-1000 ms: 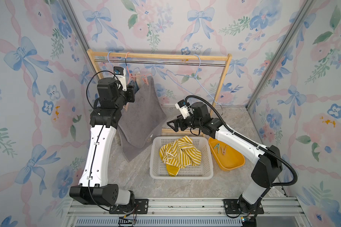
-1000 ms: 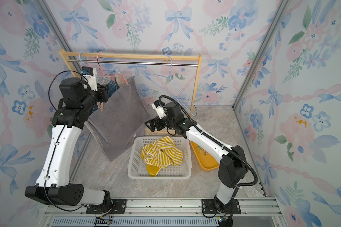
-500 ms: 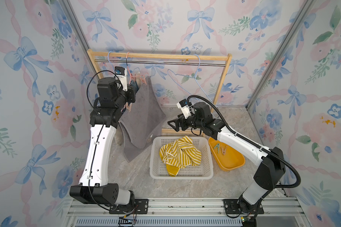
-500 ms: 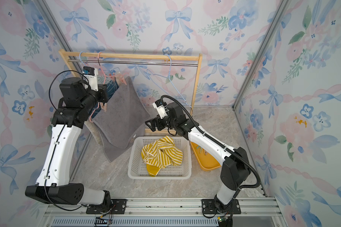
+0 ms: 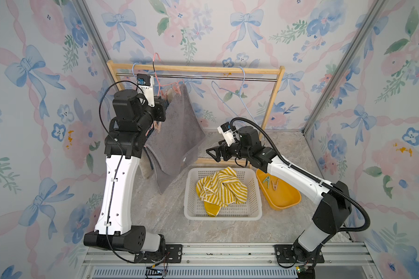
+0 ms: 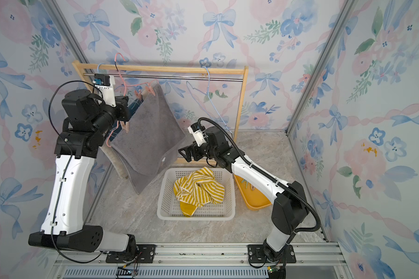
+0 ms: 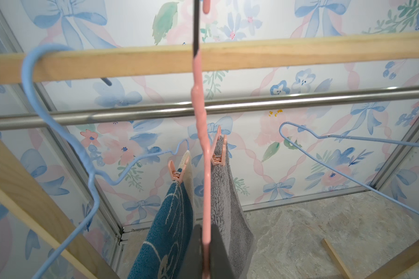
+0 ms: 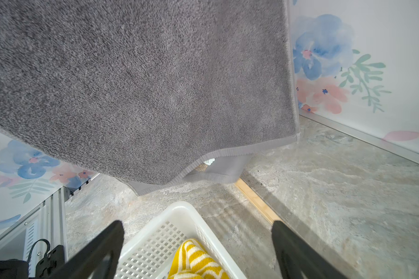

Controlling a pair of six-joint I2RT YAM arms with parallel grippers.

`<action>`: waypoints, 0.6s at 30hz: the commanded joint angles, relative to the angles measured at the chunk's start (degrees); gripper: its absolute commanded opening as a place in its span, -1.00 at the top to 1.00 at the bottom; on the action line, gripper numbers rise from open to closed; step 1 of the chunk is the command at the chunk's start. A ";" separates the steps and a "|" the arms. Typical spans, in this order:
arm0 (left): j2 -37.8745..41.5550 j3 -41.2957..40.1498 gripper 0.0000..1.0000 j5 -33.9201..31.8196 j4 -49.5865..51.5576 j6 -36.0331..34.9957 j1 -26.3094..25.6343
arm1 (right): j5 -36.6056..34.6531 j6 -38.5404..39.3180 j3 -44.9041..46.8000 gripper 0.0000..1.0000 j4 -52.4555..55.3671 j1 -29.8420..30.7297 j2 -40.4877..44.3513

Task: Remove the clothespins securing towels to the hanger
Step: Pick up the hanger from the clothesline.

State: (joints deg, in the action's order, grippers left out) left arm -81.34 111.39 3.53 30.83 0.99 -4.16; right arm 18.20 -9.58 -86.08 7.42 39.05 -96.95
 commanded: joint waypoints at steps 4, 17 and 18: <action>2.11 2.12 1.00 -1.98 -8.84 -1.79 -2.45 | -0.68 0.66 -0.23 -0.94 -0.30 0.18 1.74; 8.99 2.60 1.00 1.75 -16.52 -2.02 -5.23 | -1.48 0.93 -0.42 -0.94 -1.09 0.72 1.82; 9.42 2.52 1.00 2.80 -16.78 -2.04 -5.28 | -1.58 0.99 -0.33 -0.94 -1.10 0.77 1.83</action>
State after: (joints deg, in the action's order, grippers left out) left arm -76.42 111.63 3.07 28.05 -0.47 -8.97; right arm 17.34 -9.41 -86.08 7.40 39.22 -96.95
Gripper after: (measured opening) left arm 0.054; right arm 0.972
